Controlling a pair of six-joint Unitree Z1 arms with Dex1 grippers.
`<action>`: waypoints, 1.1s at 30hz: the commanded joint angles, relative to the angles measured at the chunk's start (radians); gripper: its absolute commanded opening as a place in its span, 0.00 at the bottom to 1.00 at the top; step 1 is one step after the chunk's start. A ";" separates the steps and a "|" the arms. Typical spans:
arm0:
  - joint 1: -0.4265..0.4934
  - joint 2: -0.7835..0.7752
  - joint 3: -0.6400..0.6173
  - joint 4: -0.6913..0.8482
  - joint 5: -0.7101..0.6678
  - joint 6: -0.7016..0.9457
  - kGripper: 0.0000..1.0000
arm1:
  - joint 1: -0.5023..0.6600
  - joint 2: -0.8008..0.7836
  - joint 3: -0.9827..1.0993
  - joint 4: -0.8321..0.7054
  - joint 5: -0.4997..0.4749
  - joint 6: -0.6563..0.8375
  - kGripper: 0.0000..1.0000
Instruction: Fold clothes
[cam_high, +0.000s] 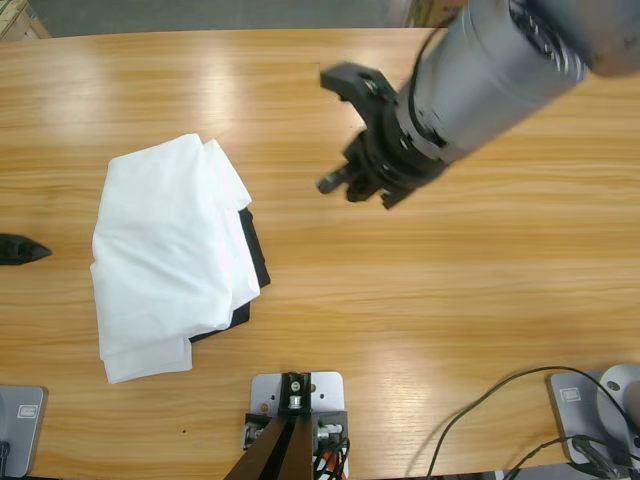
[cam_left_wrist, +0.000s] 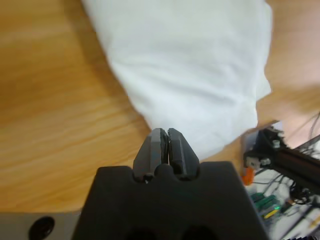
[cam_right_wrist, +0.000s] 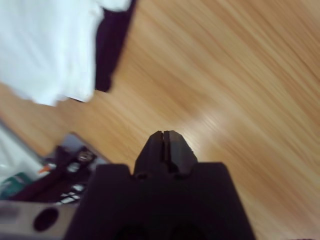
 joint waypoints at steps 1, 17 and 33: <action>-0.205 0.176 -0.137 0.043 0.055 0.250 0.00 | -0.018 -0.116 0.155 0.003 -0.097 0.016 0.00; -0.308 0.254 -0.204 0.157 0.110 0.639 1.00 | -0.017 -0.292 0.338 -0.038 -0.158 0.064 1.00; -0.308 0.373 -0.228 0.094 0.164 0.880 1.00 | -0.018 -0.281 0.387 -0.044 -0.167 0.075 1.00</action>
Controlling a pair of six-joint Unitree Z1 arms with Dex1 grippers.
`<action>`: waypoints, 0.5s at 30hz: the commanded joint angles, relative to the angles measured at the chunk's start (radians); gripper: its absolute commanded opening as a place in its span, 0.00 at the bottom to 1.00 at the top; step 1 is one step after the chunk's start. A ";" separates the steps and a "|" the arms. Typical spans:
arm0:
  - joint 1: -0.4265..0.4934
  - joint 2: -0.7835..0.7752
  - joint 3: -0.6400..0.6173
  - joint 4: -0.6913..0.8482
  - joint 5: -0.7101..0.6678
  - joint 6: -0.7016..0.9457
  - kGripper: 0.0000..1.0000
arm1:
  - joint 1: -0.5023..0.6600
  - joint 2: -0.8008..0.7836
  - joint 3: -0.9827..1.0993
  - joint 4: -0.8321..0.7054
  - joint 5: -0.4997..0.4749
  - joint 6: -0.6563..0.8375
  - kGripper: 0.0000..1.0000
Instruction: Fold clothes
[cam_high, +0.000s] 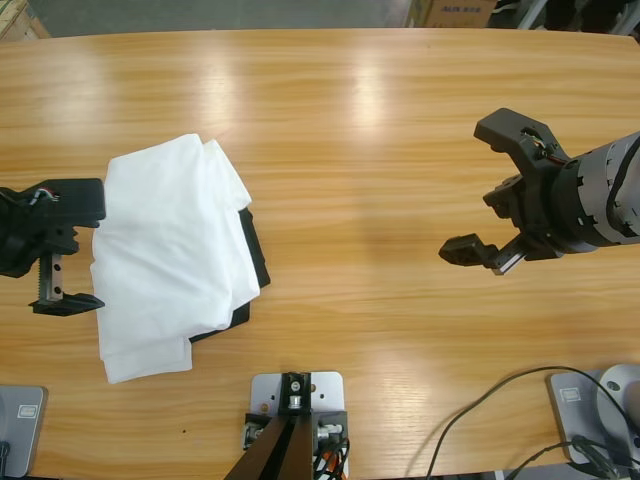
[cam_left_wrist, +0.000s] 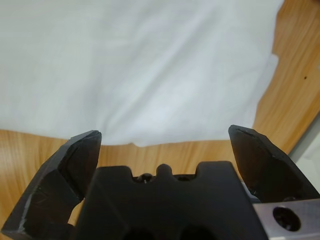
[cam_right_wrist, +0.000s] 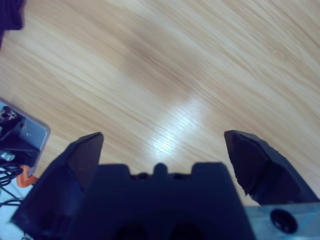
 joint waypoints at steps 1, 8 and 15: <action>-0.009 0.122 -0.028 -0.061 0.023 0.040 1.00 | -0.010 0.045 0.032 -0.013 -0.008 0.009 1.00; -0.011 0.238 -0.064 -0.116 0.041 0.075 1.00 | -0.010 0.141 0.010 -0.059 0.016 0.008 1.00; -0.005 0.340 -0.029 -0.191 0.041 0.081 1.00 | -0.010 0.166 0.003 -0.060 0.021 0.004 1.00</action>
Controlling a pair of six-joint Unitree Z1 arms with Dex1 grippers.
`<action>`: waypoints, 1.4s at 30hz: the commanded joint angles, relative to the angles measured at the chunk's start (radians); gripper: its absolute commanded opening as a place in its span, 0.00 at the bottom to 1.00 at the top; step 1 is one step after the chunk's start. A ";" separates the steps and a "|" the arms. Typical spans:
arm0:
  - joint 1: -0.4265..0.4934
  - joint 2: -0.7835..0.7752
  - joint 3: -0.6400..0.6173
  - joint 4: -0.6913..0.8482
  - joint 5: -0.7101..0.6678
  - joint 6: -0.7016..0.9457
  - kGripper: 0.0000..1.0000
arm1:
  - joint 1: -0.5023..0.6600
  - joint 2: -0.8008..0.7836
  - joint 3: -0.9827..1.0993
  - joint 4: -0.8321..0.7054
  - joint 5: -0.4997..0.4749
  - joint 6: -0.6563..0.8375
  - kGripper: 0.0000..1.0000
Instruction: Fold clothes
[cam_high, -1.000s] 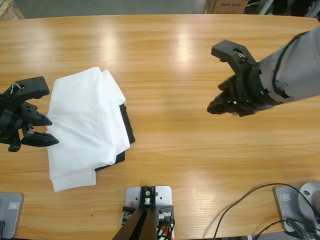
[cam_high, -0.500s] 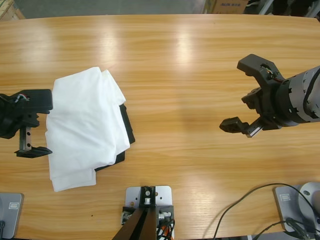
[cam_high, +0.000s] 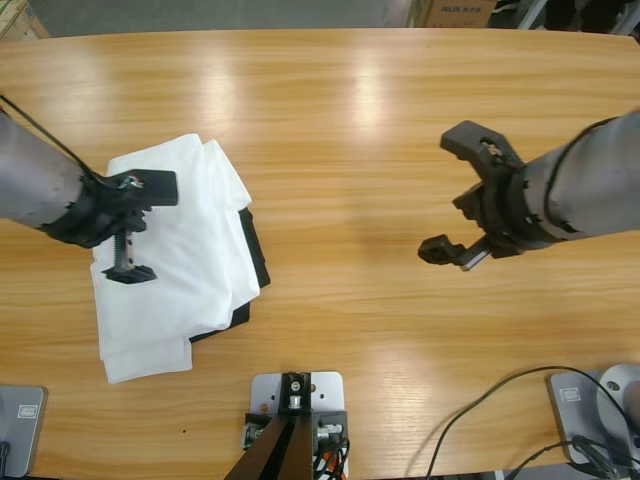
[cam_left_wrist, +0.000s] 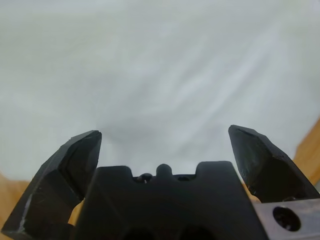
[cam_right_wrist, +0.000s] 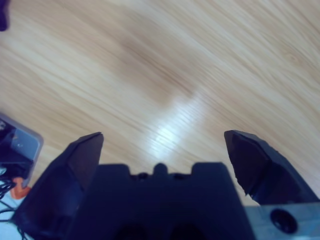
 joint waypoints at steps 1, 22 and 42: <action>-0.001 0.156 0.026 -0.088 0.016 0.020 1.00 | -0.010 0.059 0.016 -0.013 0.019 0.005 1.00; 0.286 0.362 0.024 -0.205 -0.013 -0.224 0.99 | -0.062 0.082 0.058 -0.014 0.013 0.013 1.00; 0.620 0.669 -0.717 0.148 0.021 -0.522 0.99 | -0.103 0.115 0.046 -0.022 0.024 0.013 1.00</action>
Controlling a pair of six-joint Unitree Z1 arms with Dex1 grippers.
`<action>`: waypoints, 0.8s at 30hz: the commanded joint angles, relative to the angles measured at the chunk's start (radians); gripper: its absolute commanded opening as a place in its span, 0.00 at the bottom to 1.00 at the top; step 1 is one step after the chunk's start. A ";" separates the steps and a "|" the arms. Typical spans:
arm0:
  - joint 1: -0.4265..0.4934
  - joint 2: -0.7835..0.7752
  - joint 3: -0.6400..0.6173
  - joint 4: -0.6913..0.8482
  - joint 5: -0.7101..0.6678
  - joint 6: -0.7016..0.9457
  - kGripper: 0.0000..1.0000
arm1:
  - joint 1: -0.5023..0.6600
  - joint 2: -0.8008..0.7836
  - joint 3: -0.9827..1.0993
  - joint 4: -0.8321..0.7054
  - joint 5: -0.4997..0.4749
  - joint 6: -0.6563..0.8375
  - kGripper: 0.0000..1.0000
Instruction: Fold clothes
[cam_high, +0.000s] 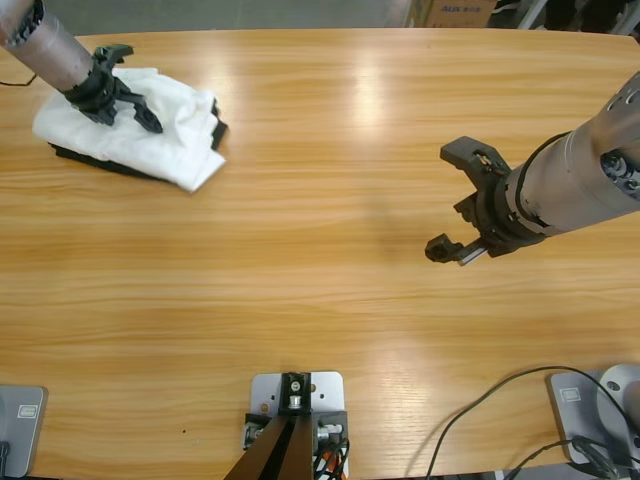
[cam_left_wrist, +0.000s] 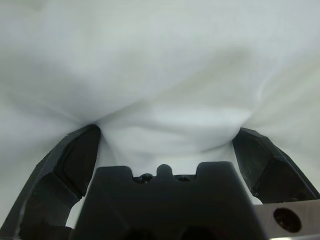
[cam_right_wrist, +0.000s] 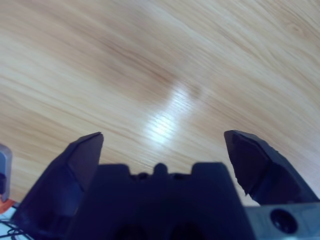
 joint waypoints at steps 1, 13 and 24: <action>0.086 0.252 -0.285 0.179 0.025 -0.050 0.99 | -0.026 0.048 0.004 -0.010 0.020 0.011 1.00; 0.131 0.421 -0.690 0.375 0.024 -0.146 0.99 | -0.042 0.073 0.000 -0.011 0.021 0.011 1.00; 0.168 0.303 -0.740 0.531 0.039 -0.137 0.99 | -0.043 -0.021 -0.042 0.136 -0.155 -0.024 1.00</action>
